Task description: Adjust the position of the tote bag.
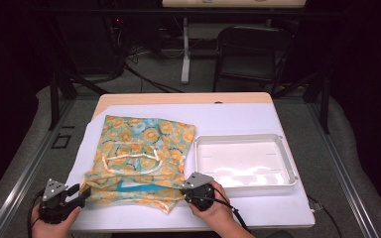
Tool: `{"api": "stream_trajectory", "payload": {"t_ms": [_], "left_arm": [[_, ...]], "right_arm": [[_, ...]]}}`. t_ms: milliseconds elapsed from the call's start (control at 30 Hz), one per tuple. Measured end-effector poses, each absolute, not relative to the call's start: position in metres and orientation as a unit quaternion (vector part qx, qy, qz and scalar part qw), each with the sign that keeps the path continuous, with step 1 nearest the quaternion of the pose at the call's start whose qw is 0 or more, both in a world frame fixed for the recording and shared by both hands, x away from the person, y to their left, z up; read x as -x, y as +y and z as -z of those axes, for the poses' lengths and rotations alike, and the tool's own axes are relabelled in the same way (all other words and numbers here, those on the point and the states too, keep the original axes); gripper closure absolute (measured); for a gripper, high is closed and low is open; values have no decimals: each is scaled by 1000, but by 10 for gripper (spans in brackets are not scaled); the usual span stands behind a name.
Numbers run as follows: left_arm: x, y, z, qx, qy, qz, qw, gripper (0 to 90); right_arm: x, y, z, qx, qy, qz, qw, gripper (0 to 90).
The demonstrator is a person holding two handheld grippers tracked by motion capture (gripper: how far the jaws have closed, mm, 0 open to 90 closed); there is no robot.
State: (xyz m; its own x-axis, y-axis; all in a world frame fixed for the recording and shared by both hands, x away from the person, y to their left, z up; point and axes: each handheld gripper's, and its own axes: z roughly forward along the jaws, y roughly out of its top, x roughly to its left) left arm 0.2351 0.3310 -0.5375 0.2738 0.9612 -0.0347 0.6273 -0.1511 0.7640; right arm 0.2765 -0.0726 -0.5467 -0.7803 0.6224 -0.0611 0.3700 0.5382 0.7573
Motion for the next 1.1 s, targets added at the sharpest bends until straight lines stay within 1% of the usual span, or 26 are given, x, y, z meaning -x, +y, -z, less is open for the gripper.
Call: {"api": "stream_trajectory", "payload": {"t_ms": [367,600,800,933,1100], "left_arm": [[-234,330,542,-726,551,-233,339,543],[-244,325,545,-735,545,-222,337,474],[-248,324,546,-733,550,-225,332,467],[-249,327,545,-724,556,-230,338,496],[-250,330,544,-716,560,-234,345,560]], "right_arm": [[-276,-73,548,-287,862,-385,164,817],[-276,-72,548,-287,861,-386,163,811],[-276,-71,549,-287,862,-386,163,807],[-275,-71,549,-285,863,-384,163,802],[-275,-71,549,-285,863,-385,161,799]]}}
